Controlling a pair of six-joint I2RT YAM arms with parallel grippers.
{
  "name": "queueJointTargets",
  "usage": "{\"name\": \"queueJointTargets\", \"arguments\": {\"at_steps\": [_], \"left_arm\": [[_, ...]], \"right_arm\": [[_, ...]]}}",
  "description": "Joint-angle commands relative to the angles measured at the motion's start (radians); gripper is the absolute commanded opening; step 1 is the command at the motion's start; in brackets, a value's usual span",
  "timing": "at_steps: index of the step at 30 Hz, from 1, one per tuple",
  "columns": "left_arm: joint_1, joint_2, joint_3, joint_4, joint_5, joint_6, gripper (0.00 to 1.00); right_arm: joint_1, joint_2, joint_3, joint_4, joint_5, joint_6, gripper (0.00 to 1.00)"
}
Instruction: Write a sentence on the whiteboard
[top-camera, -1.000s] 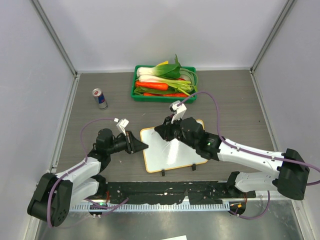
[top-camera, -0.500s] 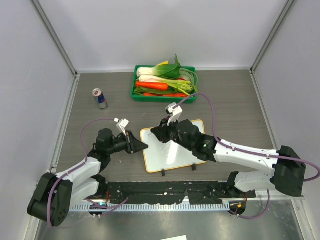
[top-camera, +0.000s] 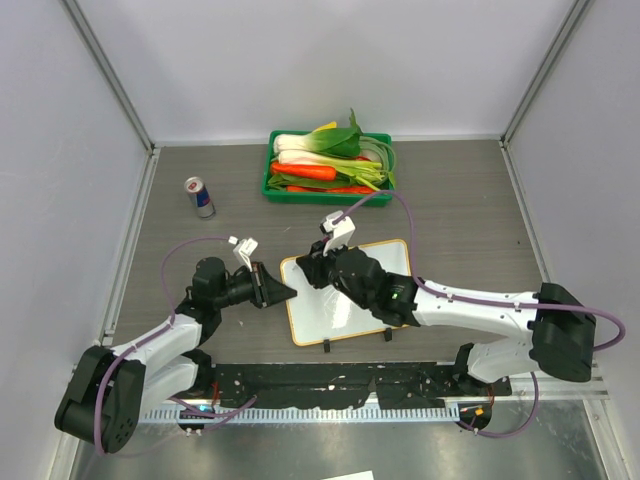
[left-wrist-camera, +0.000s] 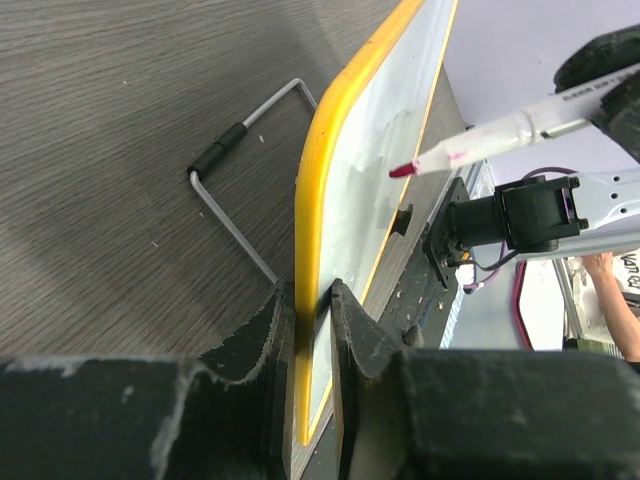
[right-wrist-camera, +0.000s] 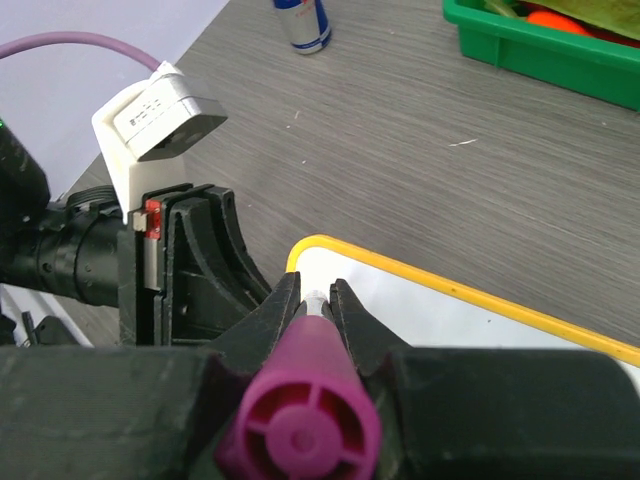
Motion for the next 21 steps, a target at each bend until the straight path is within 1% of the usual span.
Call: {"name": "queueJointTargets", "arguments": {"at_steps": [1, 9, 21], "left_arm": [[-0.011, -0.01, -0.012, -0.002, 0.013, 0.023, 0.0], [-0.011, -0.011, -0.013, -0.002, 0.01, 0.023, 0.0], [-0.011, -0.019, -0.016, -0.002, 0.014, 0.022, 0.0]], "right_arm": [[0.01, 0.011, 0.039, 0.065, 0.107, -0.012, 0.01], [0.01, 0.028, 0.034, 0.065, 0.141, 0.0, 0.01], [0.01, 0.037, -0.002, 0.031, 0.136, 0.017, 0.01]]}}
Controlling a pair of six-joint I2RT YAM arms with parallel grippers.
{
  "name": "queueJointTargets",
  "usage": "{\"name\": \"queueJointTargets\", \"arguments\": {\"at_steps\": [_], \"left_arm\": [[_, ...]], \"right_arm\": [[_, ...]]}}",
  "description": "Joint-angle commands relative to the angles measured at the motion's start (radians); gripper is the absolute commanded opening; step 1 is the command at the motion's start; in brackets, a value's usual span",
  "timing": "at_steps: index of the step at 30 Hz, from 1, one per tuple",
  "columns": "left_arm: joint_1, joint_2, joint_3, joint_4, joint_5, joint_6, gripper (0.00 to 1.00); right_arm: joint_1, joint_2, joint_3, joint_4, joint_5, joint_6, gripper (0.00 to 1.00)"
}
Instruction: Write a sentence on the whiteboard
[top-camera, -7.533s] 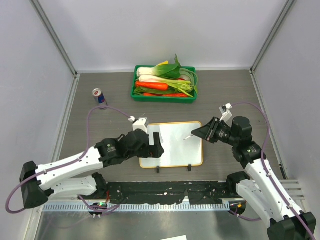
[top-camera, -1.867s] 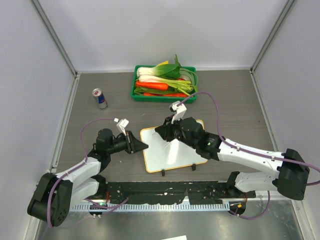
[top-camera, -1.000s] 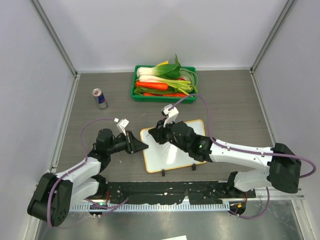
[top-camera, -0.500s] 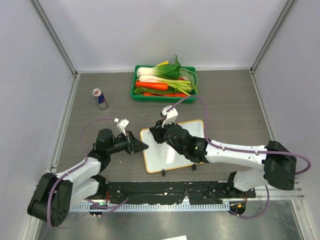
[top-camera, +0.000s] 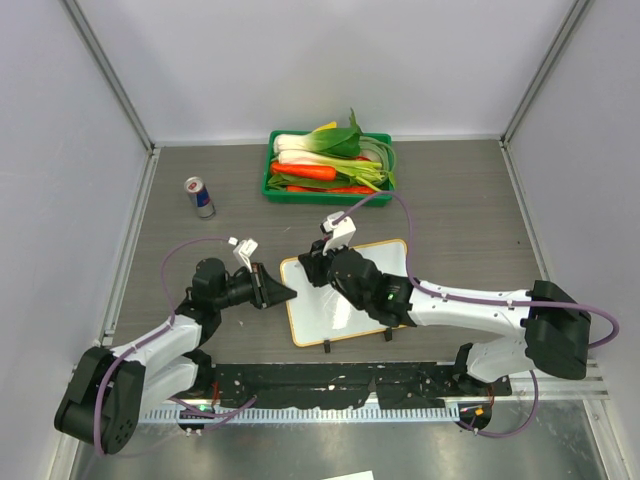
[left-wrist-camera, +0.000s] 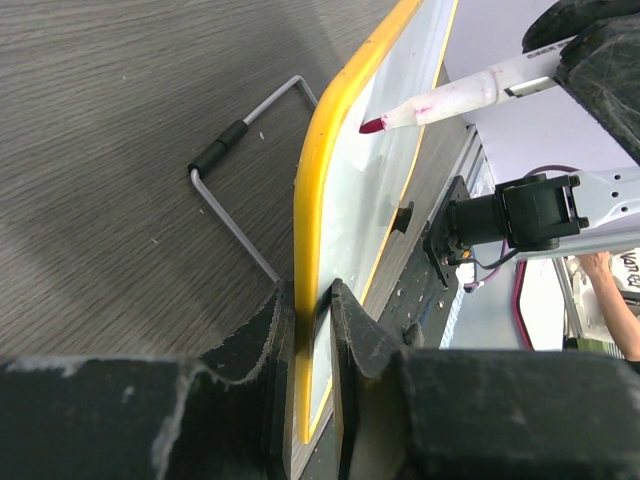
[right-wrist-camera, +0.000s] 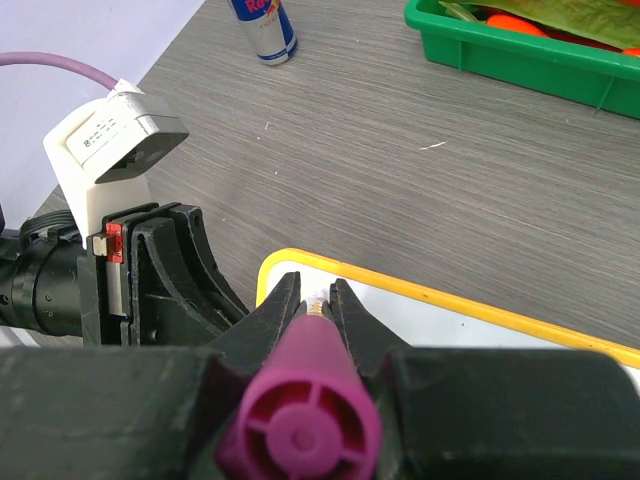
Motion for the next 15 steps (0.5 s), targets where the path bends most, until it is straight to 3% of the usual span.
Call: {"name": "queueJointTargets", "arguments": {"at_steps": [1, 15], "left_arm": [[-0.01, -0.014, -0.01, 0.0, 0.013, 0.022, 0.0], [-0.01, -0.015, -0.011, 0.0, 0.013, 0.022, 0.0]], "right_arm": [[0.004, 0.0, -0.005, 0.013, 0.037, 0.014, 0.01], [0.02, -0.017, -0.044, -0.001, 0.007, 0.021, 0.02]]}}
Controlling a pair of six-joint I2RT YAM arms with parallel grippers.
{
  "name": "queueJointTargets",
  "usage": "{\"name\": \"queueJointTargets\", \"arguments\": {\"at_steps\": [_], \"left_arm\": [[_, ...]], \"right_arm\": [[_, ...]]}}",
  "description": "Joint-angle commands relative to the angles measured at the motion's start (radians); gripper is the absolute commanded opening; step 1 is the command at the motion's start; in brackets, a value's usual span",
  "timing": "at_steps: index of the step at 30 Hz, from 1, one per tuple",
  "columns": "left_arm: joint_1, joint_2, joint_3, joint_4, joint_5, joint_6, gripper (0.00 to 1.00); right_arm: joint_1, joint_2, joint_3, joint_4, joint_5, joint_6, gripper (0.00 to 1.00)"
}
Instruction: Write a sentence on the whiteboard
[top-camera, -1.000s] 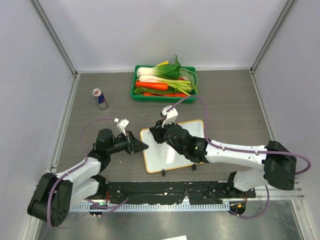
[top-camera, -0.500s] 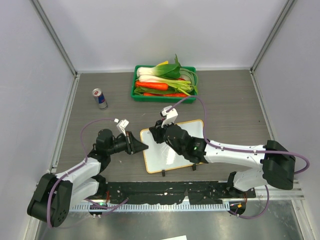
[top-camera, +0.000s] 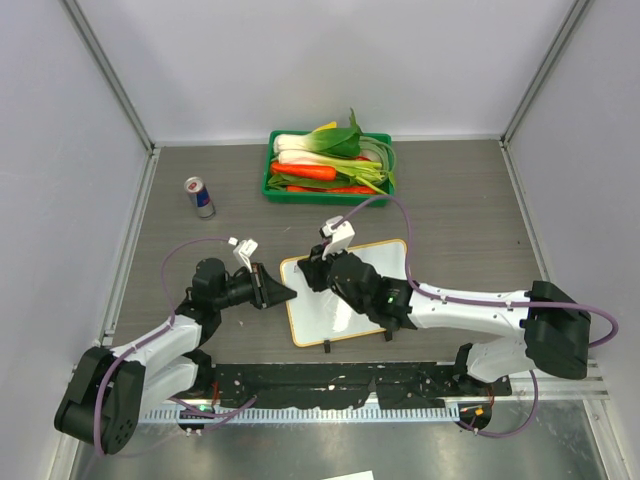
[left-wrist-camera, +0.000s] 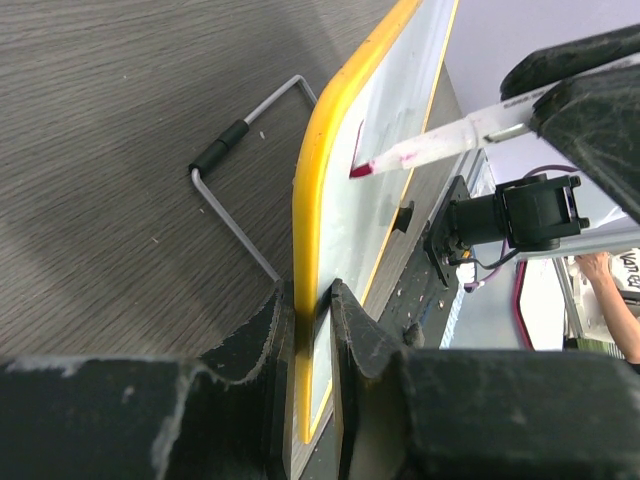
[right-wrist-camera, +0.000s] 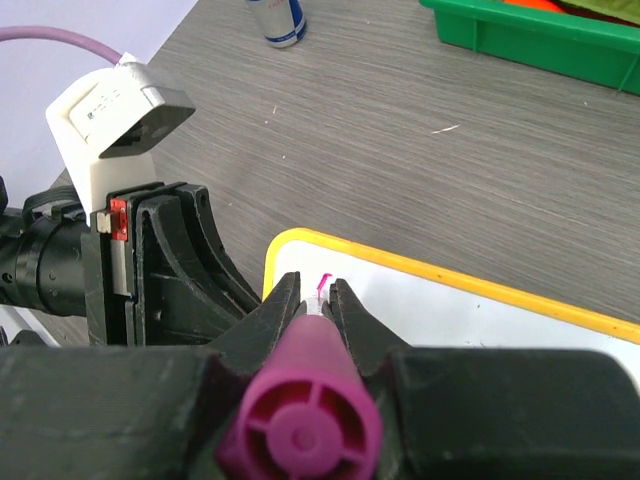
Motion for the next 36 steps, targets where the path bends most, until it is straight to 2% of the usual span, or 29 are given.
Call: {"name": "queueJointTargets", "arguments": {"at_steps": [1, 12, 21, 36], "left_arm": [[-0.011, -0.015, -0.009, 0.001, 0.014, 0.022, 0.0], [-0.01, -0.015, -0.009, 0.001, 0.014, 0.023, 0.0], [-0.01, -0.012, -0.009, 0.004, 0.016, 0.022, 0.0], [-0.011, -0.012, -0.011, 0.005, 0.016, 0.022, 0.0]], "right_arm": [[0.008, -0.016, -0.028, -0.006, 0.012, 0.006, 0.02], [0.028, -0.031, -0.047, -0.013, 0.01, 0.02, 0.02], [0.03, -0.09, -0.022, 0.062, 0.011, 0.029, 0.01], [0.03, -0.034, 0.024, 0.088, 0.137, -0.012, 0.01]]}}
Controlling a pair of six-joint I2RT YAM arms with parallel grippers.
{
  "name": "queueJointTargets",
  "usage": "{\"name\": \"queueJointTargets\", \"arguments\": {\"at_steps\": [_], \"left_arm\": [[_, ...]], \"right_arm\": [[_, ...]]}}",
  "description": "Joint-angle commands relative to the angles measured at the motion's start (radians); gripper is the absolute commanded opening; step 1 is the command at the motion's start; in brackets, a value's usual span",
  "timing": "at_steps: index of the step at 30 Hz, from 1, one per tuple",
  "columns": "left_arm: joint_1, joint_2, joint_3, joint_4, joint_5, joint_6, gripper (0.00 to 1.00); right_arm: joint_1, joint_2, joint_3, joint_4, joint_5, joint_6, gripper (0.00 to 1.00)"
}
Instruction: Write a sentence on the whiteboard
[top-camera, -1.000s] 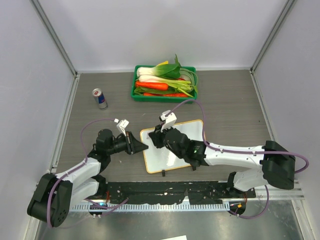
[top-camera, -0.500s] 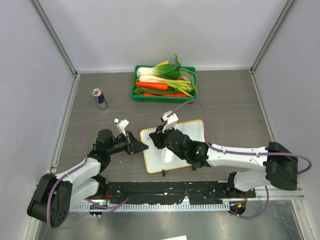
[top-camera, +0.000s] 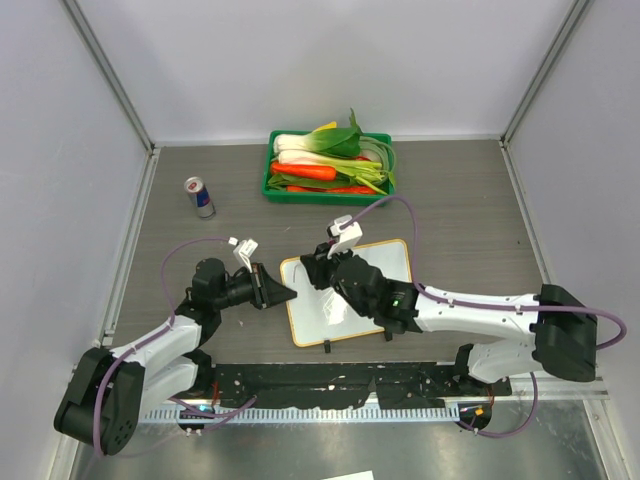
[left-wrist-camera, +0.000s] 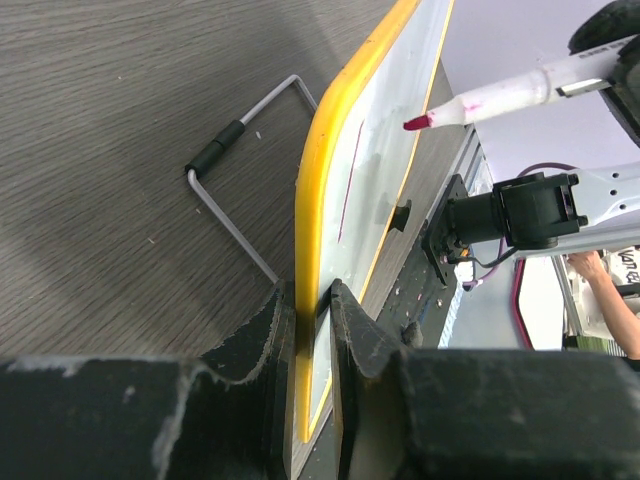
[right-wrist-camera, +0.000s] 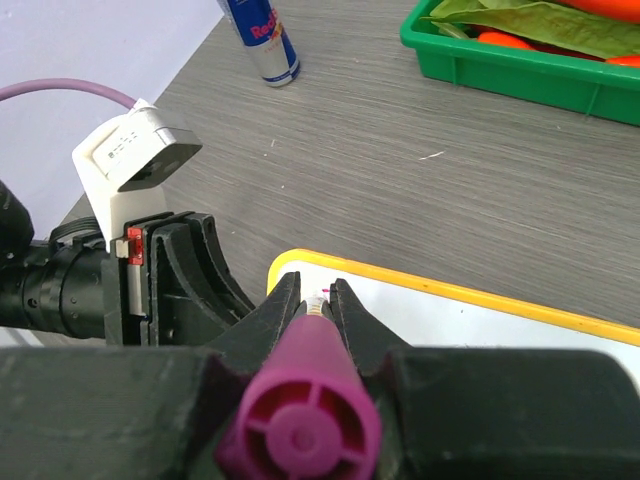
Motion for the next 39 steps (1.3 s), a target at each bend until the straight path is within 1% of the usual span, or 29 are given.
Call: {"name": "queueJointTargets", "arguments": {"at_steps": [1, 7, 14, 20, 31, 39], "left_arm": [[-0.009, -0.008, -0.01, 0.005, 0.011, 0.022, 0.0], [-0.009, -0.004, -0.01, 0.006, 0.013, 0.02, 0.0], [-0.009, -0.011, -0.012, 0.006, 0.013, 0.02, 0.0], [-0.009, -0.006, -0.01, 0.006, 0.013, 0.02, 0.0], [-0.009, -0.008, -0.012, 0.006, 0.01, 0.02, 0.0], [-0.009, -0.008, -0.012, 0.006, 0.008, 0.02, 0.0]], "right_arm": [[0.001, 0.024, 0.043, 0.063, 0.07, -0.019, 0.02], [0.001, 0.051, 0.051, 0.075, 0.046, -0.014, 0.02], [0.001, 0.06, 0.046, 0.07, 0.075, -0.02, 0.02], [-0.001, 0.068, 0.051, 0.026, 0.093, -0.019, 0.01], [-0.002, 0.042, 0.026, -0.028, 0.132, -0.006, 0.02], [-0.002, 0.019, 0.002, -0.051, 0.123, -0.012, 0.01]]}}
